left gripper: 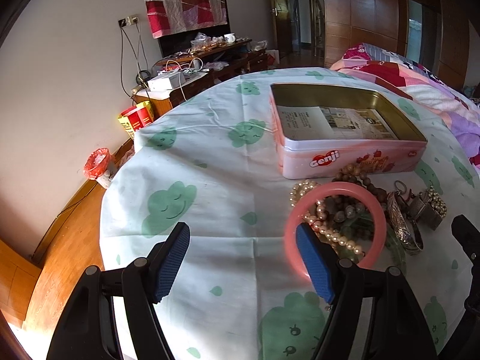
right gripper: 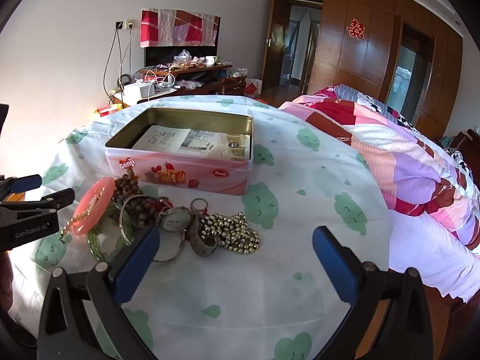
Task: Organize jewelry
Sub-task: 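Close the left gripper on the pink bangle and lift it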
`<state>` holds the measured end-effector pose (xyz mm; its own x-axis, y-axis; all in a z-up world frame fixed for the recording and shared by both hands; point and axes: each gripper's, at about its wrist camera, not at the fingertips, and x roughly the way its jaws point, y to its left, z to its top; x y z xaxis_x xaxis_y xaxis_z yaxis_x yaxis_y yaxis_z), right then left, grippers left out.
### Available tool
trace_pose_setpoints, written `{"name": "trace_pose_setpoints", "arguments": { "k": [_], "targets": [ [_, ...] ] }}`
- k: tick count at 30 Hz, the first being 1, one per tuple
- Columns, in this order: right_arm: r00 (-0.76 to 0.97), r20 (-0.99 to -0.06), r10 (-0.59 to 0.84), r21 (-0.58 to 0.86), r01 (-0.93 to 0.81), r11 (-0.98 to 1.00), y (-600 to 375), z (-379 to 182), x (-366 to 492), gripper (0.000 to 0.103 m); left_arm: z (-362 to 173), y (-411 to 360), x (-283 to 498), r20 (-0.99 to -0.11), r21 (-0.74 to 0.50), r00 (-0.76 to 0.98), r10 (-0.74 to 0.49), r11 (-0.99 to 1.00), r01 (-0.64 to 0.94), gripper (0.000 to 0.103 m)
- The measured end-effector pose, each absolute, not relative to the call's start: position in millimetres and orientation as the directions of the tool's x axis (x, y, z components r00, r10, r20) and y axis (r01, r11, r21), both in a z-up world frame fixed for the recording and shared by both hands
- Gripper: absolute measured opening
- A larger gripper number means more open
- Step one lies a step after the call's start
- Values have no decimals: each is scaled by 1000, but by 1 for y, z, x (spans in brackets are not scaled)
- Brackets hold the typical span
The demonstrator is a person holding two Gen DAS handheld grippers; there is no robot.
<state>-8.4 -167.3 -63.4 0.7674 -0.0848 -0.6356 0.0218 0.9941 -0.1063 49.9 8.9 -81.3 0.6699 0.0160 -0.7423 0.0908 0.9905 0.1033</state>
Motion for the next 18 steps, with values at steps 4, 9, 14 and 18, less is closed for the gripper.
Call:
{"name": "trace_pose_setpoints", "arguments": {
  "k": [4,9,14,18],
  "targets": [
    [764,-640,-85,-105,23,994,-168,-66,-6,103,-89,4,56,-764,88,645,-7,989,116,62],
    [758,-646,-86,-103,24,994,-169,-69,-4,103,-98,-5,61,-771,91,636,-26,984,150,53],
    [758,-646,-87,-104,25,994,-169,-69,-4,103,-99,-11,63,-780,44,619,-97,977,208,10],
    [759,-644,-93,-102,34,994,-170,-72,-3,103,-93,-7,56,-765,12,631,-133,976,219,10]
  ]
}}
